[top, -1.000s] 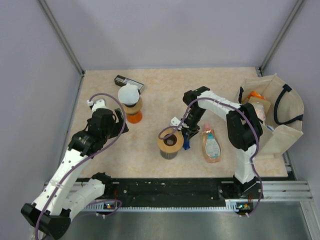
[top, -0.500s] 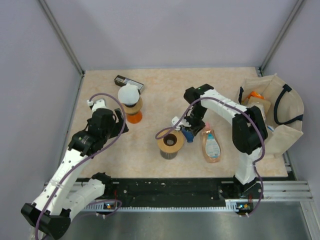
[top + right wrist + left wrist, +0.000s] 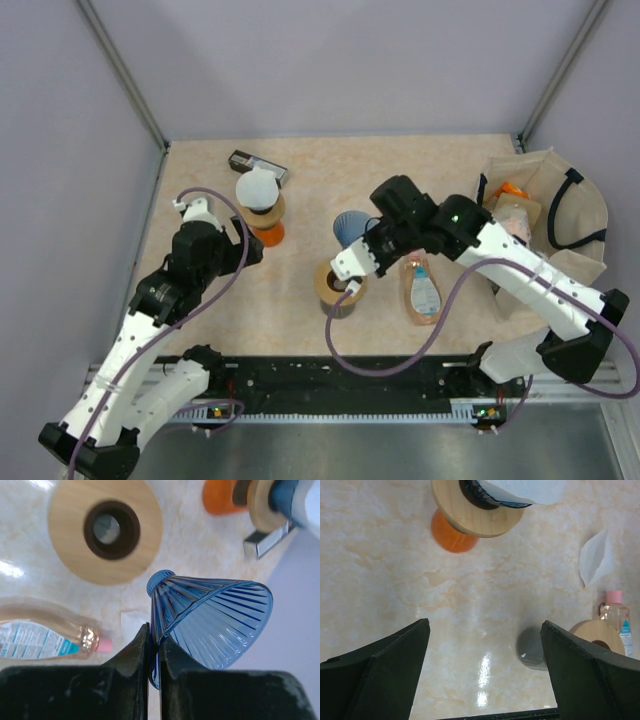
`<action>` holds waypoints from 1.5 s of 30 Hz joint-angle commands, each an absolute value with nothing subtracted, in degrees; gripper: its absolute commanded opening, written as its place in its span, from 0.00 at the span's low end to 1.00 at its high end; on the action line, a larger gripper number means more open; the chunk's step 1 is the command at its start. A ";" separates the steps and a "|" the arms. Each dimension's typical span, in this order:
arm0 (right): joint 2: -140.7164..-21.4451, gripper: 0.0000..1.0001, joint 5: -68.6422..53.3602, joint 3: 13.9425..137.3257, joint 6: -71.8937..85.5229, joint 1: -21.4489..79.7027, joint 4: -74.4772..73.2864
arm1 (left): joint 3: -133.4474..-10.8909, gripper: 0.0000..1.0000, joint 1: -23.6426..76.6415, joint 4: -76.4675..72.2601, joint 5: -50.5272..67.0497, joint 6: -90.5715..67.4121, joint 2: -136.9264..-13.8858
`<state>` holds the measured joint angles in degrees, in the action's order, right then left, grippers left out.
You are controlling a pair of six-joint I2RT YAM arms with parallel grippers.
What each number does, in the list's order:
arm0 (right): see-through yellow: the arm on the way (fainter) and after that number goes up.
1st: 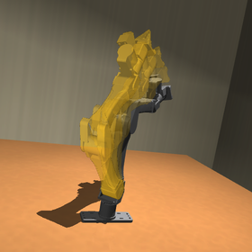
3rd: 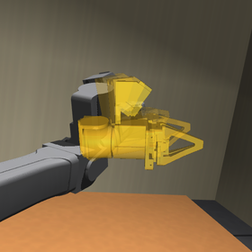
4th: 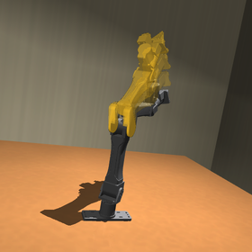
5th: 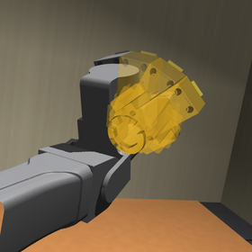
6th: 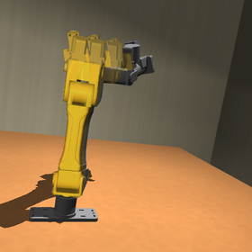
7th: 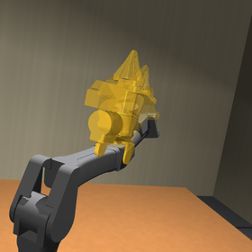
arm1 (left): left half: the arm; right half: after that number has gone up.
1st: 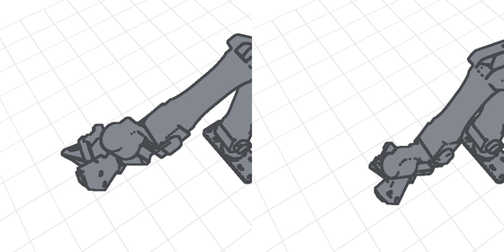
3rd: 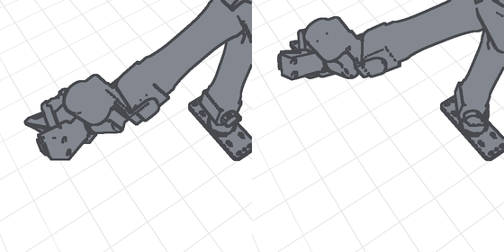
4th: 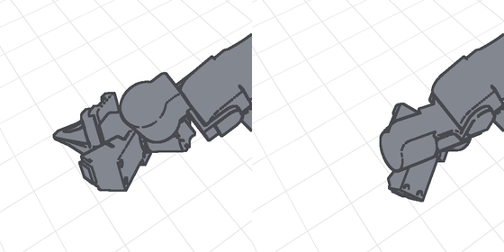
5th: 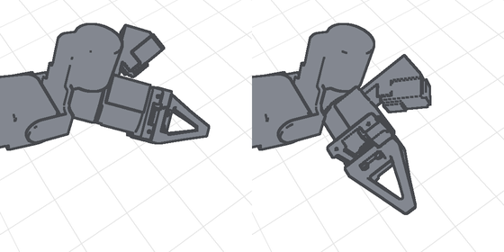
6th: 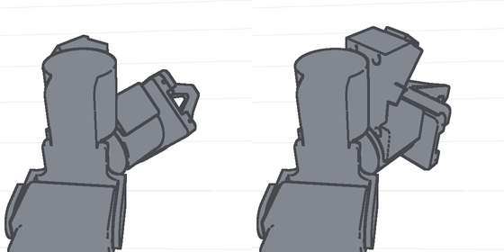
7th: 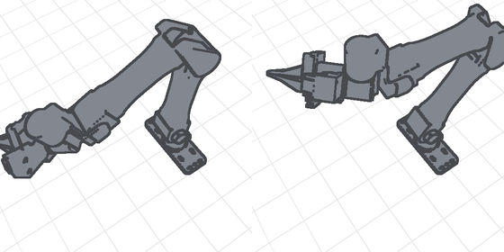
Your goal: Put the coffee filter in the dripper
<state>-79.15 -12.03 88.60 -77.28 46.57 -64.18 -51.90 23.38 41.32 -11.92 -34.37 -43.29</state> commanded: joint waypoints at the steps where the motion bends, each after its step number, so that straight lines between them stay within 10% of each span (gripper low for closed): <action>1: -78.05 0.00 -11.60 86.40 -75.68 54.39 -60.21 | -50.98 0.97 23.20 35.60 -5.90 -34.10 -42.45; 25: -82.53 0.00 -7.03 80.16 -72.78 62.67 -59.15 | -53.70 0.87 30.49 20.30 19.51 -43.59 -57.04; 45: -90.35 0.00 -2.11 76.82 -53.01 65.12 -56.95 | -55.29 0.31 38.32 28.83 13.01 -38.06 -64.16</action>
